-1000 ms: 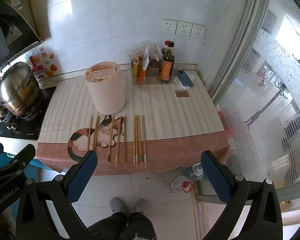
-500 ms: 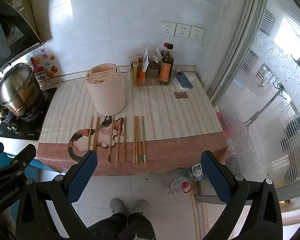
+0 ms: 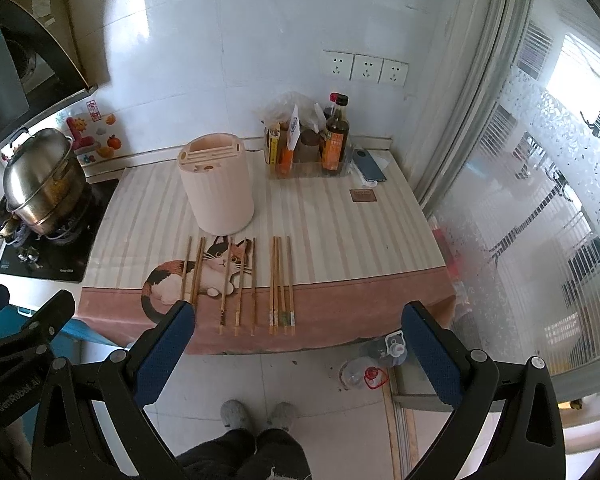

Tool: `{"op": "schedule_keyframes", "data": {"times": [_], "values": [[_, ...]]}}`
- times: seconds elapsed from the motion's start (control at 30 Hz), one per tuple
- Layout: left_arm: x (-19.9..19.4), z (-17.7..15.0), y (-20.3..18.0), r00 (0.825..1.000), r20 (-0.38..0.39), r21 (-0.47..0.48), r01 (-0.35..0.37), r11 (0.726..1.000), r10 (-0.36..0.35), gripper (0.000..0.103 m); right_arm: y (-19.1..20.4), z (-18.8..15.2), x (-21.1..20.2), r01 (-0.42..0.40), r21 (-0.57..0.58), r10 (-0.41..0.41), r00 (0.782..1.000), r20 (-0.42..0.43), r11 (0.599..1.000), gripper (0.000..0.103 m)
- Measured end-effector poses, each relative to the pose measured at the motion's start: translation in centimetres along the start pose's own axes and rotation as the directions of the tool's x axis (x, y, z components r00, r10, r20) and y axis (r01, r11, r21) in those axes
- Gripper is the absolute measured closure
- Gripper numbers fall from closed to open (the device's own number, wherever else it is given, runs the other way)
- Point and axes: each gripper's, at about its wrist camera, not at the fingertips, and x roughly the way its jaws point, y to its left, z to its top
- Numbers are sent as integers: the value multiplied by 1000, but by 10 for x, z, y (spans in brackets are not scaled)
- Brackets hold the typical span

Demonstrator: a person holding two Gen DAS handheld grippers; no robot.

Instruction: Organize utensils

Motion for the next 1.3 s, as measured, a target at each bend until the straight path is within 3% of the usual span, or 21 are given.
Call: {"op": "schedule_keyframes", "data": {"times": [1.3], "values": [[-15, -7, -4, 1000, 29, -8, 12, 1000, -11, 0, -1, -3, -21, -5, 2, 5, 999, 33, 1000, 0]]}}
